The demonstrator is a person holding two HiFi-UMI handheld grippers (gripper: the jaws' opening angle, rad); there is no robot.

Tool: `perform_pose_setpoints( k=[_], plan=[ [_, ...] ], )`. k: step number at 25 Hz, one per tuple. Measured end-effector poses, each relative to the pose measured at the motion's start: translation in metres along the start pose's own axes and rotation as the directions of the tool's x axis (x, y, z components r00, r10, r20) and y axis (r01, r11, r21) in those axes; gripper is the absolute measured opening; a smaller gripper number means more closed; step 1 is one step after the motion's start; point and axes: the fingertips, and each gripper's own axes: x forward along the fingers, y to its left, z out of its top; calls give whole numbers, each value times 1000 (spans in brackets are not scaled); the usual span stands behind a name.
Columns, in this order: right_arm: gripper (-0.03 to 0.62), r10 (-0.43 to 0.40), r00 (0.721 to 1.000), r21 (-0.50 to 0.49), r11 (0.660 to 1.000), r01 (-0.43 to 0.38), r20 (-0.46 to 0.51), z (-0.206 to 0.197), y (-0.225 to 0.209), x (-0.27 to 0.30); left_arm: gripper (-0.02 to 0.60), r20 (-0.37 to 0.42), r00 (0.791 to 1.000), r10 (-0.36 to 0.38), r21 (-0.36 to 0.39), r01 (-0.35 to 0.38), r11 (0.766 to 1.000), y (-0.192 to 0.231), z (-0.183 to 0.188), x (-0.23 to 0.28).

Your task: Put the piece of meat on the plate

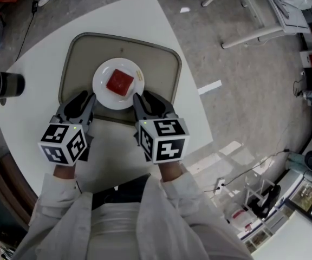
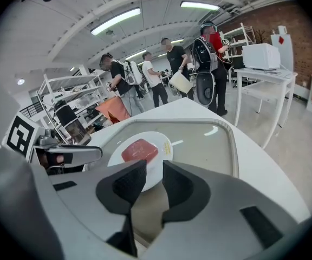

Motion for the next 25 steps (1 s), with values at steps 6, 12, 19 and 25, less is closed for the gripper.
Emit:
perform_pose_setpoints(
  k=[6,12,19,25],
  plan=[
    [100,11,998,-8,1000,-10,69,7,23,-26,106,43,998,-50,10,50,999,-10,5,-27],
    [49,3,988,-16,1000,0,156,-3,63,-60,47,85,988,-128,51,124,991,-13,-3,-78],
    [25,6,966,-39,999,4,258,-32,151,-111,18,126,964,-232,112,219,969,-7,-24,-174],
    [17,-15,951,-54,998,33,310,-60,211,-137,14,148,934,-325,149,304,941,0,-43,-233]
  ],
)
